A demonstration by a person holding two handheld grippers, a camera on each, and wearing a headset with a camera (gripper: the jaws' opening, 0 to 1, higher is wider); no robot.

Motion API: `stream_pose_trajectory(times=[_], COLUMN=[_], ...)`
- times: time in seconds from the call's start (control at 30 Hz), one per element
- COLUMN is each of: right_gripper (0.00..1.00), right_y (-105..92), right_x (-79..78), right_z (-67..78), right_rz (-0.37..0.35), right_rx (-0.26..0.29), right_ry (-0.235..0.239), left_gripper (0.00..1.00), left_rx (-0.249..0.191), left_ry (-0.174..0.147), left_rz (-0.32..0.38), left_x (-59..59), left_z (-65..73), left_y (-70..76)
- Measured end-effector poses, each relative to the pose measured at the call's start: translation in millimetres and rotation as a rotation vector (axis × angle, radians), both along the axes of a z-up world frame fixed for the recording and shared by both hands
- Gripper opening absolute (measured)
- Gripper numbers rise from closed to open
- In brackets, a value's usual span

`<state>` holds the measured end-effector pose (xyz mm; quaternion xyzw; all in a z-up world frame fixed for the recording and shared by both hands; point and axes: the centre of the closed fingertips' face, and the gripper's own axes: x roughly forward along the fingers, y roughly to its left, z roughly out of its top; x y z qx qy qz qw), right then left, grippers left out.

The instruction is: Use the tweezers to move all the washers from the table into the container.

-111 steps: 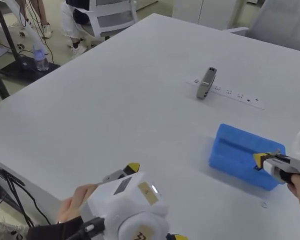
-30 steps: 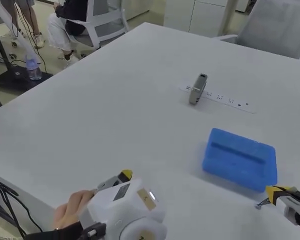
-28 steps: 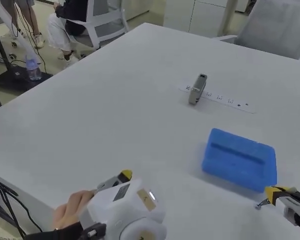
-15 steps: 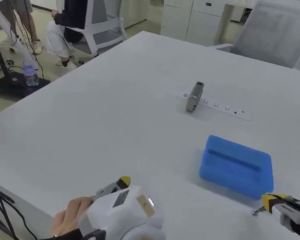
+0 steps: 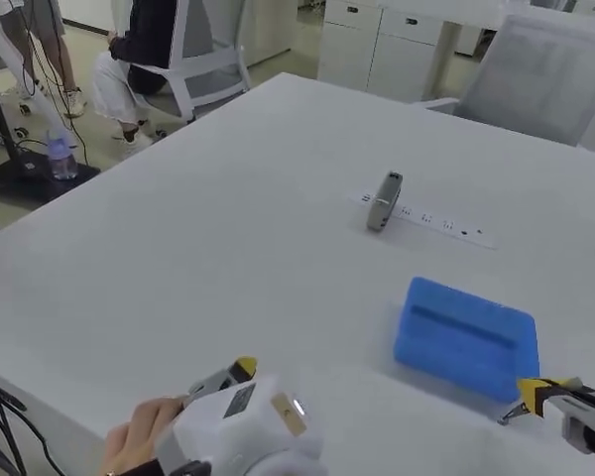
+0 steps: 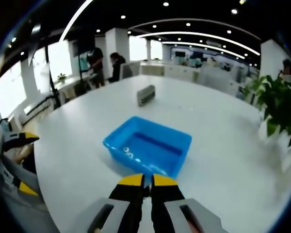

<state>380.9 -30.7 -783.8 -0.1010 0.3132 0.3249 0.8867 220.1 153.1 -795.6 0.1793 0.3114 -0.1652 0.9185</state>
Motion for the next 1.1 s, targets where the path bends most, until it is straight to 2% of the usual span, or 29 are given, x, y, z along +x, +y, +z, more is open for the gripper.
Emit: stream_pose_trajectory(times=[0.2,0.3,0.47,0.63,0.77,0.97,1.1], right_gripper=[0.01,0.01,0.01,0.01,0.01,0.01,0.01], right_y=[6.1,6.9,13.4,17.5,20.4,16.3,15.2], right_x=[0.1,4.1,12.3,16.7,26.9,40.6,50.1], right_z=[17.9,31.7,44.8,57.6,53.8,45.1,32.4], right_rz=[0.011,0.009,0.007,0.010,0.010,-0.003,-0.008], right_rx=[0.027,0.047,0.084,0.088,0.074,0.040,0.015], right_ry=[-0.021,-0.041,-0.060,-0.089,-0.103,-0.098,-0.087], left_gripper=[0.94,0.95,0.95,0.94,0.94,0.94,0.94], left_rx=[0.008,0.001,0.003,0.005,0.005,0.012,0.016], left_ry=[0.003,0.001,0.003,0.004,0.008,0.014,0.018], left_rz=[0.002,-0.003,-0.005,0.001,0.003,0.003,0.004], left_x=[-0.1,-0.2,-0.5,-0.3,-0.1,-0.7,-0.7], left_z=[-1.0,-0.5,-0.7,-0.9,-1.5,-2.8,-3.8], left_y=[1.1,-0.5,-0.8,0.5,1.0,1.5,1.9])
